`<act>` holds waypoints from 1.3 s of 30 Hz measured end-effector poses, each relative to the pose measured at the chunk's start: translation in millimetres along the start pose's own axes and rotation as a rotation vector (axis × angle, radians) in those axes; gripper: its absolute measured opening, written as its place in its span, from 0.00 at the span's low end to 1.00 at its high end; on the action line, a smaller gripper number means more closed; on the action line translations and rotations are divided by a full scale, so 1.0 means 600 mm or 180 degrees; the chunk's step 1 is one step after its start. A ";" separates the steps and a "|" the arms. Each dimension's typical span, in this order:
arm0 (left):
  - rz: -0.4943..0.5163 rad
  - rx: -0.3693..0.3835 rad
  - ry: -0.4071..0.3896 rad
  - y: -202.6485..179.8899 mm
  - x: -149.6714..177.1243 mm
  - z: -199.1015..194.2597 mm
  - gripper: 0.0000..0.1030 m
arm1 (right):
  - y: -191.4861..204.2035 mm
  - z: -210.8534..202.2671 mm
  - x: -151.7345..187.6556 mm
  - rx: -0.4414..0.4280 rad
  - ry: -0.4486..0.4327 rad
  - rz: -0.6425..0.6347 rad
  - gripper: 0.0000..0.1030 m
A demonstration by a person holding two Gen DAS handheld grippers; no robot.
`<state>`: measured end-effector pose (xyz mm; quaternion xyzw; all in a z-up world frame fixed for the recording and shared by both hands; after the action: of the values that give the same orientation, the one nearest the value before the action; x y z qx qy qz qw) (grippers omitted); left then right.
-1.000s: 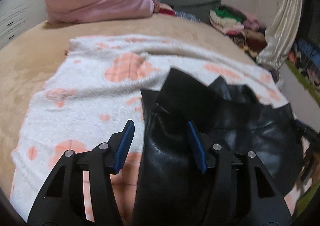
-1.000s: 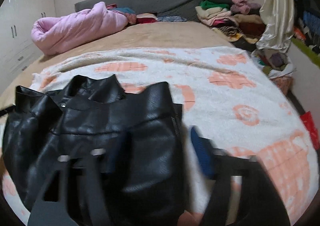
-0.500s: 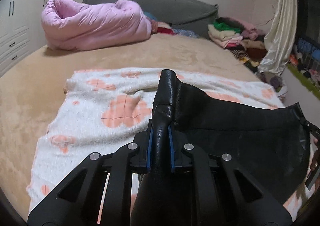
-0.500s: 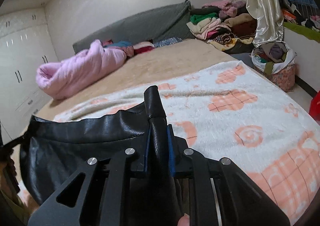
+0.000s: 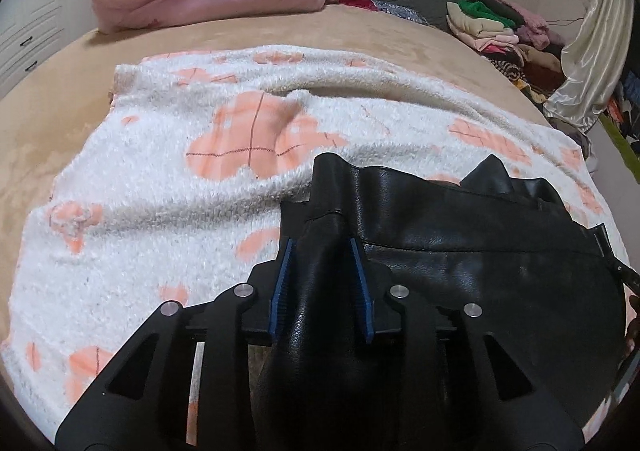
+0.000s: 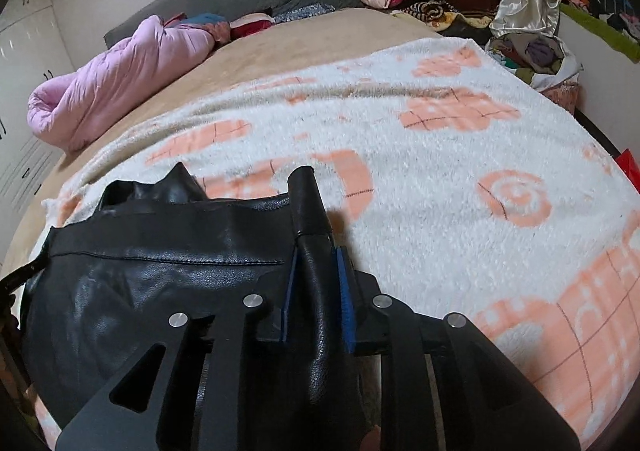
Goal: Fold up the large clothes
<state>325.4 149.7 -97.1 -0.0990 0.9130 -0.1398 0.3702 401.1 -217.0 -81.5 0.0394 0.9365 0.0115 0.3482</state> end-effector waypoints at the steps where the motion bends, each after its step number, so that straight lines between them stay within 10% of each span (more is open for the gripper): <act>1: -0.0021 0.0000 0.0000 0.002 0.001 -0.002 0.23 | -0.002 0.001 0.000 -0.0008 0.0007 0.0011 0.17; 11: 0.0001 -0.0094 -0.0035 -0.002 0.004 -0.031 0.36 | -0.005 -0.002 0.005 -0.0101 0.0123 0.0002 0.24; 14: -0.0008 -0.0100 -0.0035 -0.001 0.008 -0.038 0.42 | -0.008 -0.009 0.009 -0.0102 0.0146 -0.0021 0.32; 16: -0.0036 -0.0114 -0.0027 0.001 0.012 -0.045 0.47 | -0.015 -0.014 0.013 0.0025 0.0165 -0.0041 0.60; 21: -0.0098 0.0015 -0.0023 -0.002 0.028 -0.065 0.65 | -0.037 -0.037 0.034 -0.0248 0.0331 0.0209 0.68; 34: -0.0659 0.0689 0.0198 0.004 0.104 -0.081 0.81 | -0.024 -0.114 0.130 -0.0912 0.0698 0.0569 0.69; 39: -0.0744 0.0780 0.0226 -0.005 0.124 -0.081 0.60 | -0.024 -0.118 0.138 -0.1010 0.0734 0.0558 0.49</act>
<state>238.9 134.5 -111.0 -0.1537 0.8839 -0.2955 0.3282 291.2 -224.4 -82.4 0.0637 0.9496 0.1935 0.2382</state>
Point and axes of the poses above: each gripper's, at about its wrist camera, not at the fingertips, and z roughly the way its jaws point, y to its left, x to its underside, the point moved 7 cm from there along z, roughly the way its jaws point, and after that the axes turned 13 degrees about x, right-handed, at the moved point
